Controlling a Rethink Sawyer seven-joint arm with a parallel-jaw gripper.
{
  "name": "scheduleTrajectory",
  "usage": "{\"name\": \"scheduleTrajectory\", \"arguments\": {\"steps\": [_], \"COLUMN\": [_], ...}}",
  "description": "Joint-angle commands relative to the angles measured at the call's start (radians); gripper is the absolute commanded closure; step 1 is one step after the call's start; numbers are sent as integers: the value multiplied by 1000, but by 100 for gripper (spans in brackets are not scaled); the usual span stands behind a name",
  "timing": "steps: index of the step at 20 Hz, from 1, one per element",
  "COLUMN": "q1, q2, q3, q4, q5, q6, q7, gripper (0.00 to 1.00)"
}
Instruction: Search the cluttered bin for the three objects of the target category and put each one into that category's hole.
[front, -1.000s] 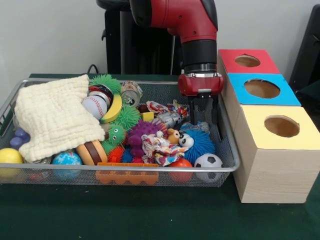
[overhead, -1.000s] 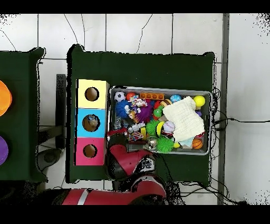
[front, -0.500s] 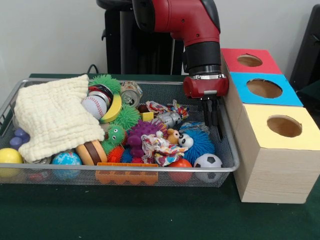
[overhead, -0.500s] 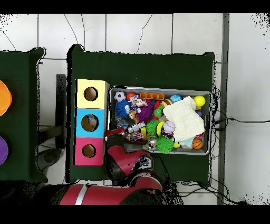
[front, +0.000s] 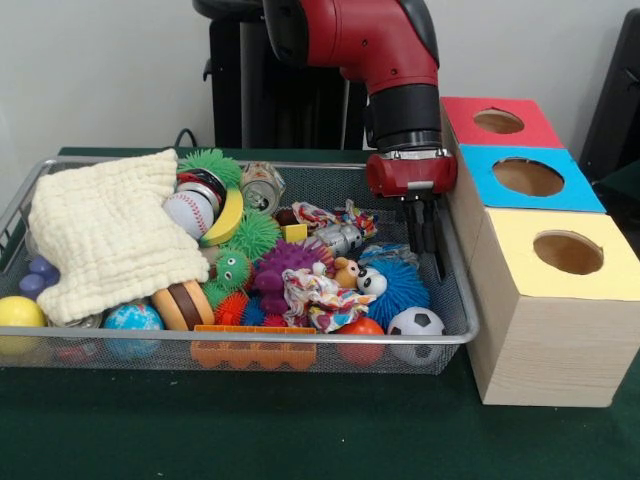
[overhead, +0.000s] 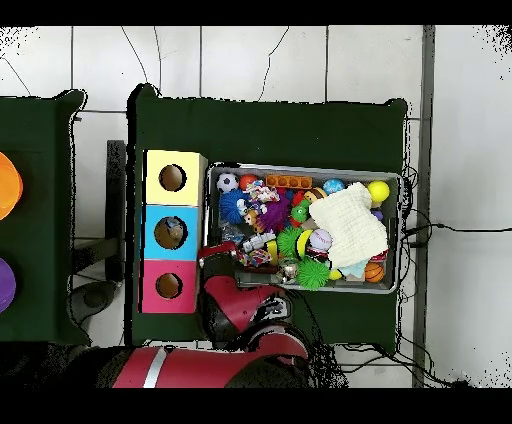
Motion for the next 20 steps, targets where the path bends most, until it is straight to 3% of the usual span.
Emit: {"name": "scheduleTrajectory", "arguments": {"steps": [1,2,20], "q1": [-56,-71,-102], "q2": [277,275,248], "q3": [-11,1,31], "q4": [-127,-126,-106], "q5": [146,135,93], "q6": [396,409,408], "q7": [94,95,110], "gripper": [100,0,0]}}
